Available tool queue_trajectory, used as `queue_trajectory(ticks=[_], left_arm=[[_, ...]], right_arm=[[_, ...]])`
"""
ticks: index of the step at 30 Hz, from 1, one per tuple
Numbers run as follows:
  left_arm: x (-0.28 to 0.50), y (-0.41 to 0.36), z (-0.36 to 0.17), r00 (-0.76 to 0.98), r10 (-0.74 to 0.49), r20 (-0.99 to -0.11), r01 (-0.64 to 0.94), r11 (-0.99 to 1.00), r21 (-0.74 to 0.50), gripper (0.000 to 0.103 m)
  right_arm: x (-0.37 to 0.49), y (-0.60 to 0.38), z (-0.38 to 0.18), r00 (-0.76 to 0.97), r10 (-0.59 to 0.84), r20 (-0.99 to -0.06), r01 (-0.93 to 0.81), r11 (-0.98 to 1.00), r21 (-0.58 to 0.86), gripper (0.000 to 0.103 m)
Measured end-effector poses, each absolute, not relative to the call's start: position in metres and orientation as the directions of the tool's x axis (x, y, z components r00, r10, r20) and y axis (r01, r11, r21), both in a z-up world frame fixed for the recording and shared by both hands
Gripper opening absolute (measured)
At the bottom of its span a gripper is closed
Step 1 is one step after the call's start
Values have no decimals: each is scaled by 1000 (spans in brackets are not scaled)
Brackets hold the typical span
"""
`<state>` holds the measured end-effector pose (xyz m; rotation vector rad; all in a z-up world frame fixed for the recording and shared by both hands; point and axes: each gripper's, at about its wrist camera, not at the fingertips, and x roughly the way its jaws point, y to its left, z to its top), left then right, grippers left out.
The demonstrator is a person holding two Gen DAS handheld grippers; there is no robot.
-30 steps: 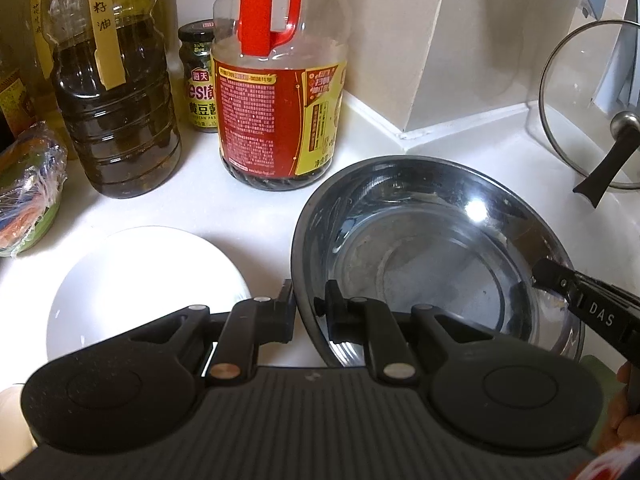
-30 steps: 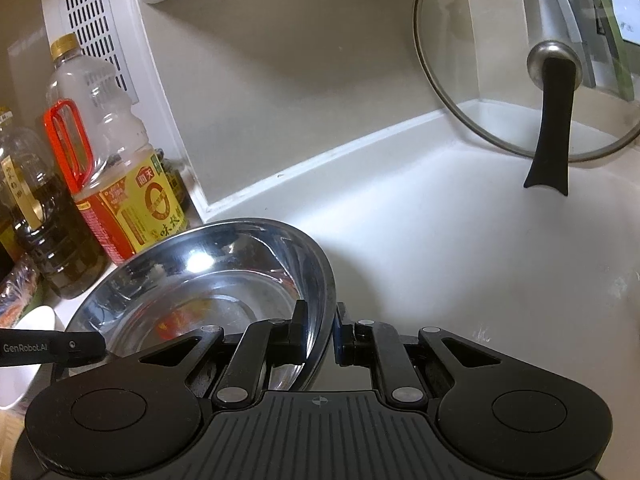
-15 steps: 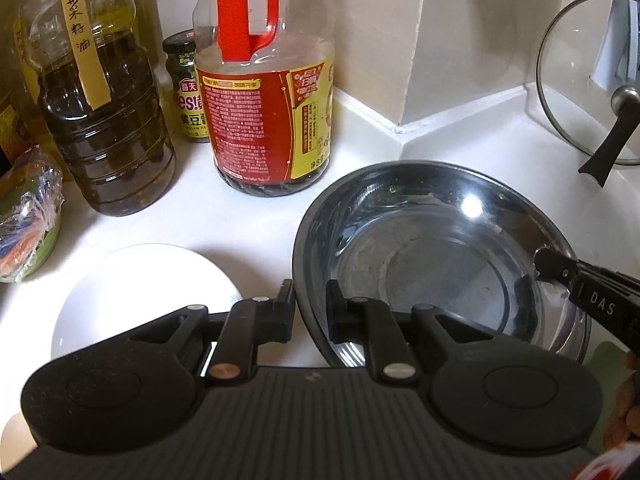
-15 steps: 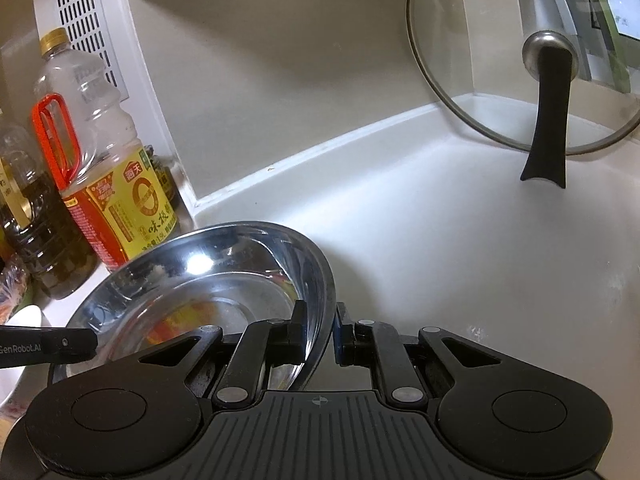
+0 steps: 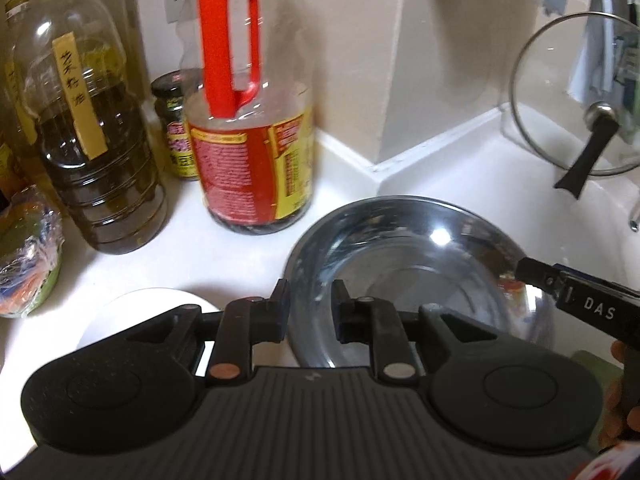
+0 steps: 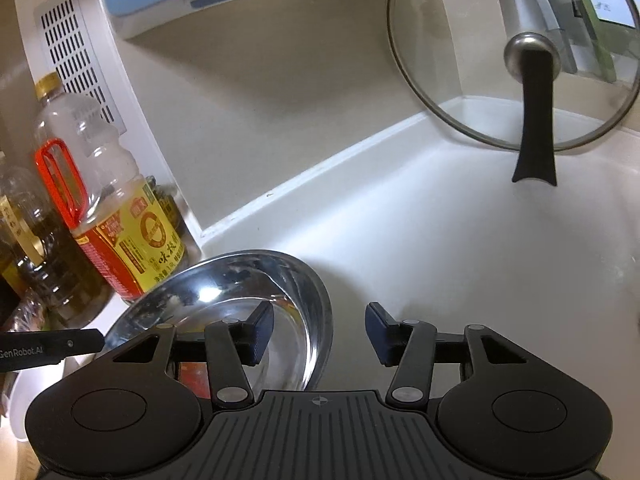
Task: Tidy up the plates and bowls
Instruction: 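Lower the steel plate onto the white plate and open both grippers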
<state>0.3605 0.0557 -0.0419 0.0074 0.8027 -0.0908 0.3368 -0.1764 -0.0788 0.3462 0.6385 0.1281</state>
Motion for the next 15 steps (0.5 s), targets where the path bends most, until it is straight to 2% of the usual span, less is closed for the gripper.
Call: queue_trajectory(ticks=[7, 15], left_arm=[[336, 43, -31, 659, -167, -733, 187, 981, -55, 24], [287, 26, -23, 629, -227, -744, 237, 967, -95, 31]], right_arm=[[299, -189, -67, 797, 230, -558, 18, 915, 402, 61], [244, -209, -50, 786, 231, -574, 37, 909, 416, 64]])
